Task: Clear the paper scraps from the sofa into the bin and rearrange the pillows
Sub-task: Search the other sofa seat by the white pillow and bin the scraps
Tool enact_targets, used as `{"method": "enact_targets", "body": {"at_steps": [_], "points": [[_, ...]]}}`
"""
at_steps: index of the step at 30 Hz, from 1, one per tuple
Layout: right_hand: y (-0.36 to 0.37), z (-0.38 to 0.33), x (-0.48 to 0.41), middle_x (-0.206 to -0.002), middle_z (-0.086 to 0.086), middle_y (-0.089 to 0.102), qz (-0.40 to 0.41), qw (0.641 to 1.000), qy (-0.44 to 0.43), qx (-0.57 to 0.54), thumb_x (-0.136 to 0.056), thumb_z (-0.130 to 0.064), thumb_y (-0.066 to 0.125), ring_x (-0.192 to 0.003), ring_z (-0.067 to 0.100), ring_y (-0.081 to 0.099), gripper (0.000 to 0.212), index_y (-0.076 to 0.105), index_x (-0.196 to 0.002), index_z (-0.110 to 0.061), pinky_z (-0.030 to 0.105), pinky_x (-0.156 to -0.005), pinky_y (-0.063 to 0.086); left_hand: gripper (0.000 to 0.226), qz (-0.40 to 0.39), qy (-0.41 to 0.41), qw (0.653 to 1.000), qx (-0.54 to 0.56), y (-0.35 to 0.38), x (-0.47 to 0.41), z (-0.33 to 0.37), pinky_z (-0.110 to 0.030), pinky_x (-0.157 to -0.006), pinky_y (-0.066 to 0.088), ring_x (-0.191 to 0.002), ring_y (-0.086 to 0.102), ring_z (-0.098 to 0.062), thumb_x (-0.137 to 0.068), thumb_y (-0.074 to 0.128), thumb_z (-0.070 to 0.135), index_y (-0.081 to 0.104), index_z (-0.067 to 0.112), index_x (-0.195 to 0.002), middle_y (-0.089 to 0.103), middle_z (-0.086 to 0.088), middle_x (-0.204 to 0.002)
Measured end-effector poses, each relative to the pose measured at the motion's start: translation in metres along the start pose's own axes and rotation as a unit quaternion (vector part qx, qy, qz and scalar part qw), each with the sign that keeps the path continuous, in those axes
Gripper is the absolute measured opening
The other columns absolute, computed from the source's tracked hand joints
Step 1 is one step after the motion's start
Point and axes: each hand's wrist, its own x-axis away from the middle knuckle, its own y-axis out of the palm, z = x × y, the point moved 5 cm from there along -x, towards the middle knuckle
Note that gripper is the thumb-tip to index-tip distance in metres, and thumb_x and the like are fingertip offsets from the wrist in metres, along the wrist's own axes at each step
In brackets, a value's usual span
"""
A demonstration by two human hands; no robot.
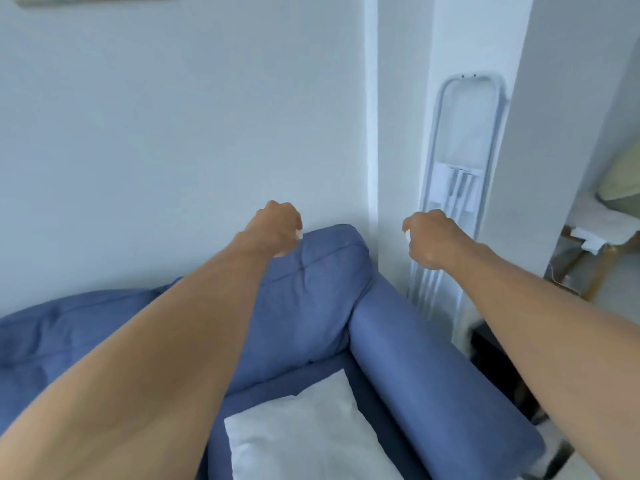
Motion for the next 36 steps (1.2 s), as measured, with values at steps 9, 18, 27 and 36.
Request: {"method": "enact_targets", "body": {"at_steps": [9, 18, 27, 36], "points": [[-0.072, -0.138, 0.003, -0.11, 0.015, 0.049, 0.063, 0.99, -0.118, 0.037, -0.094, -0.005, 0.042, -0.084, 0.031, 0.047, 0.025, 0.06, -0.112, -0.004, 0.031, -0.07, 0.039, 0.027, 0.109, -0.112, 0.987, -0.026, -0.11, 0.059, -0.108, -0.039, -0.079, 0.051, -0.097, 0.057, -0.033, -0.098, 0.051, 0.027, 0.065, 0.006, -0.108, 0.056, -0.013, -0.113], [-0.058, -0.374, 0.076, -0.108, 0.015, 0.05, 0.054, 0.956, -0.289, 0.003, -0.092, -0.004, 0.04, -0.088, 0.034, 0.05, 0.029, 0.062, -0.111, -0.004, 0.031, -0.068, 0.039, 0.037, 0.161, -0.268, 0.948, -0.067, -0.199, 0.223, -0.291, -0.033, -0.061, 0.038, -0.074, 0.049, -0.028, -0.098, 0.05, 0.022, 0.042, 0.01, -0.064, 0.049, -0.009, -0.084], [-0.023, -0.595, 0.215, -0.091, 0.011, 0.053, 0.037, 0.891, -0.451, -0.028, -0.091, -0.007, 0.038, -0.081, 0.031, 0.048, 0.02, 0.054, -0.079, -0.008, 0.03, -0.062, 0.037, 0.023, 0.21, -0.42, 0.877, -0.104, -0.267, 0.433, -0.438, -0.034, -0.066, 0.043, -0.085, 0.054, -0.03, -0.097, 0.052, 0.021, 0.065, 0.003, -0.1, 0.058, -0.013, -0.105], [0.006, -0.759, 0.382, -0.082, 0.009, 0.046, -0.026, 0.807, -0.584, -0.091, -0.091, -0.006, 0.042, -0.064, 0.023, 0.043, 0.02, 0.049, -0.073, -0.004, 0.029, -0.056, 0.036, 0.022, 0.247, -0.547, 0.789, -0.132, -0.296, 0.645, -0.524, -0.039, -0.078, 0.057, -0.091, 0.063, -0.031, -0.088, 0.053, 0.005, 0.067, 0.005, -0.105, 0.064, -0.013, -0.101]]}}
